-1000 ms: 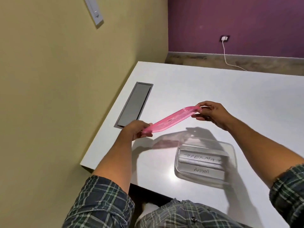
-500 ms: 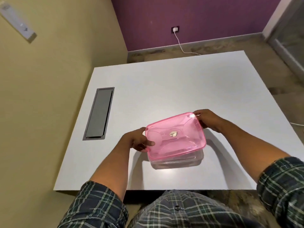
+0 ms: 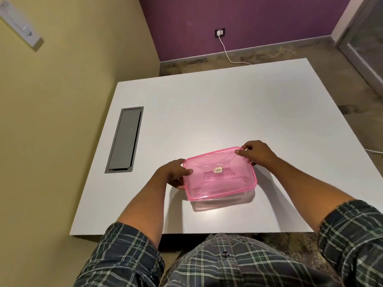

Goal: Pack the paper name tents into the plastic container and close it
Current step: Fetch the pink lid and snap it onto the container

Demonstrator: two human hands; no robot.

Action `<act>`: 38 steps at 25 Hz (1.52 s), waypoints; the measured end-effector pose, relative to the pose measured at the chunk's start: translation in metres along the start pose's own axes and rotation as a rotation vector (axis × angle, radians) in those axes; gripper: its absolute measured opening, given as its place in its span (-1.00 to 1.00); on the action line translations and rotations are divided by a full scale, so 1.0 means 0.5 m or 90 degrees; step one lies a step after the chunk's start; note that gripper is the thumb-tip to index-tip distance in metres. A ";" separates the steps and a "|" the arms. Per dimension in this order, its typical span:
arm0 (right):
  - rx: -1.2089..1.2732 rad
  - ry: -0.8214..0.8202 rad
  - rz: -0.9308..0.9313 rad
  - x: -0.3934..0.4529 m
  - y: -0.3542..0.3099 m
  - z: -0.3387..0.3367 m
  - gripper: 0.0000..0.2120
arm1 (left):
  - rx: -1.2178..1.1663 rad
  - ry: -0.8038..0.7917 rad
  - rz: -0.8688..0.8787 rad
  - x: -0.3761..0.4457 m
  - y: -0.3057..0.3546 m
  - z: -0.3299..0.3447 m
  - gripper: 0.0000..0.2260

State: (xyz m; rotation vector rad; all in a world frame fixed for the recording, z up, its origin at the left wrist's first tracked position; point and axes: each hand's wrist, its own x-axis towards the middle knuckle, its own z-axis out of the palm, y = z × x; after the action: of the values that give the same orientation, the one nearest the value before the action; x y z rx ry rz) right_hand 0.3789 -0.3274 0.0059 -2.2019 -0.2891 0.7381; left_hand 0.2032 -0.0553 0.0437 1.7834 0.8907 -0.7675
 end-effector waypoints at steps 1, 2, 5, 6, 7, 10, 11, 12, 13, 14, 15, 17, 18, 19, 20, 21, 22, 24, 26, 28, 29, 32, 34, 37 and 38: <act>-0.013 0.012 0.002 0.000 -0.003 0.005 -0.67 | 0.010 0.007 -0.002 0.001 -0.004 -0.002 -0.58; -0.037 0.025 0.007 0.001 -0.007 0.009 -0.65 | 0.022 0.014 -0.002 0.001 -0.009 -0.003 -0.62; -0.136 0.060 0.033 0.003 -0.010 0.014 -0.62 | 0.037 0.051 0.010 0.007 -0.016 0.002 -0.69; -0.154 0.061 0.044 0.003 -0.009 0.014 -0.61 | 0.036 0.069 0.017 0.010 -0.018 0.004 -0.70; -0.164 0.052 0.053 0.002 -0.009 0.013 -0.61 | 0.031 0.086 0.024 0.015 -0.018 0.006 -0.70; -0.193 0.010 0.065 0.003 -0.006 0.011 -0.60 | 0.014 0.140 0.047 0.028 -0.017 0.010 -0.71; -0.192 0.008 0.067 0.001 -0.004 0.012 -0.62 | 0.015 0.159 0.057 0.031 -0.016 0.011 -0.72; -0.184 0.010 0.065 -0.001 -0.003 0.012 -0.66 | 0.020 0.177 0.068 0.033 -0.015 0.012 -0.72; -0.177 0.012 0.060 -0.004 -0.001 0.011 -0.70 | 0.029 0.193 0.080 0.035 -0.014 0.014 -0.71; -0.181 0.008 0.049 -0.008 -0.001 0.009 -0.75 | 0.037 0.206 0.096 0.037 -0.014 0.015 -0.69; -0.194 -0.001 0.037 -0.011 -0.001 0.008 -0.77 | 0.046 0.216 0.113 0.038 -0.014 0.017 -0.66; -0.219 -0.015 0.028 -0.011 -0.003 0.006 -0.75 | 0.071 0.222 0.138 0.042 -0.010 0.016 -0.62; -0.228 -0.021 0.029 -0.009 -0.004 0.004 -0.71 | 0.088 0.220 0.141 0.046 -0.007 0.014 -0.63; -0.230 -0.030 0.031 -0.007 -0.005 0.001 -0.67 | 0.102 0.216 0.138 0.049 -0.003 0.010 -0.64; -0.219 -0.048 0.035 -0.005 -0.004 -0.003 -0.63 | 0.113 0.212 0.132 0.052 0.002 0.006 -0.65; -0.197 -0.075 0.044 -0.003 -0.001 -0.007 -0.60 | 0.122 0.205 0.124 0.055 0.007 0.002 -0.67; -0.169 -0.105 0.059 -0.002 0.003 -0.011 -0.56 | 0.127 0.197 0.117 0.059 0.012 -0.002 -0.68; -0.125 -0.150 0.104 -0.003 0.013 -0.016 -0.56 | 0.128 0.177 0.101 0.065 0.019 -0.007 -0.68; -0.091 -0.154 0.132 -0.003 0.022 -0.016 -0.55 | 0.117 0.159 0.086 0.069 0.022 -0.011 -0.70; -0.055 -0.130 0.128 -0.003 0.026 -0.011 -0.55 | 0.103 0.156 0.091 0.070 0.022 -0.014 -0.69; -0.042 -0.115 0.120 -0.003 0.026 -0.009 -0.55 | 0.099 0.163 0.106 0.069 0.022 -0.013 -0.67; -0.014 -0.075 0.094 -0.005 0.022 -0.006 -0.51 | 0.105 0.191 0.164 0.071 0.028 -0.010 -0.56; -0.032 -0.089 0.057 -0.004 0.016 -0.011 -0.39 | 0.142 0.177 0.184 0.075 0.035 -0.014 -0.51; -0.100 -0.160 0.024 -0.005 0.006 -0.027 -0.24 | 0.316 0.111 0.213 0.078 0.038 -0.021 -0.27; -0.124 -0.193 0.017 -0.006 0.003 -0.032 -0.15 | 0.401 0.092 0.217 0.078 0.037 -0.020 -0.10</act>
State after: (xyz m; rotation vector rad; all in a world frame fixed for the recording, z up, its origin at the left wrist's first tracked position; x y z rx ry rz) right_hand 0.3860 -0.3392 0.0143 -2.2750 -0.5016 1.1014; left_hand 0.2406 -0.0419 0.0242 2.4882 0.4259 -0.7476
